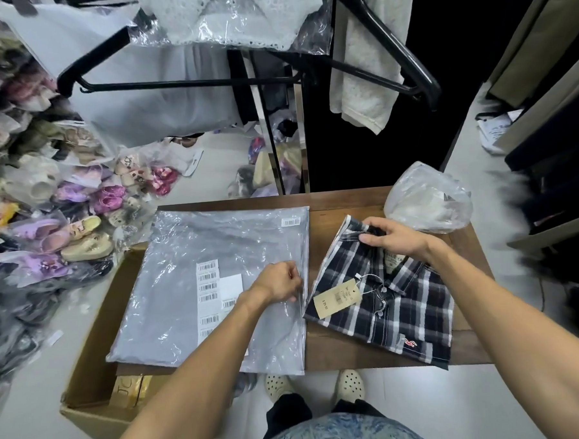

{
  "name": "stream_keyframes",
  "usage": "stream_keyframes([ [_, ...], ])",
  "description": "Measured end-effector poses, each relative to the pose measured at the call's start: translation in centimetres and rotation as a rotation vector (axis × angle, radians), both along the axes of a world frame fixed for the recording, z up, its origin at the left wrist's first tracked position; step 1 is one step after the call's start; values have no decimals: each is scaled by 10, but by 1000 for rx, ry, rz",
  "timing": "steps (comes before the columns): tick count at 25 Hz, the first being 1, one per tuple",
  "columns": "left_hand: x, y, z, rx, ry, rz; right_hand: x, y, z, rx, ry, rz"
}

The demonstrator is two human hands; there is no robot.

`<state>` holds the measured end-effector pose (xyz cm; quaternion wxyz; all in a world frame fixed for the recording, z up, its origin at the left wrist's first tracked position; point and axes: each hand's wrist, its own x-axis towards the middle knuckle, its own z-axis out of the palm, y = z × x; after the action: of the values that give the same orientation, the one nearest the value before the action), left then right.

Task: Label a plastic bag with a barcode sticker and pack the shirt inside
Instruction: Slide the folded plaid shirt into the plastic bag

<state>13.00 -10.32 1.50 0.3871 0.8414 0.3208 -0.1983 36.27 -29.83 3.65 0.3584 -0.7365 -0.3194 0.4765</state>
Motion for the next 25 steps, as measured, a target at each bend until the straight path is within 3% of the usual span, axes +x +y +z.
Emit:
stream_keyframes([
  [4, -5, 1, 8, 32, -27, -46, -4, 7, -1, -21, 36, -39],
  [11, -12, 9, 22, -38, -66, -23, -15, 21, -16, -30, -98, -208],
  [16, -6, 8, 25, 46, -92, -89, -24, 45, -21, -98, -224, -60],
  [22, 1, -4, 26, -50, -81, -67, -47, 79, -28, -109, -407, 16],
  [25, 1, -5, 22, -74, -80, -63, -35, 64, -25, -244, -539, 74],
])
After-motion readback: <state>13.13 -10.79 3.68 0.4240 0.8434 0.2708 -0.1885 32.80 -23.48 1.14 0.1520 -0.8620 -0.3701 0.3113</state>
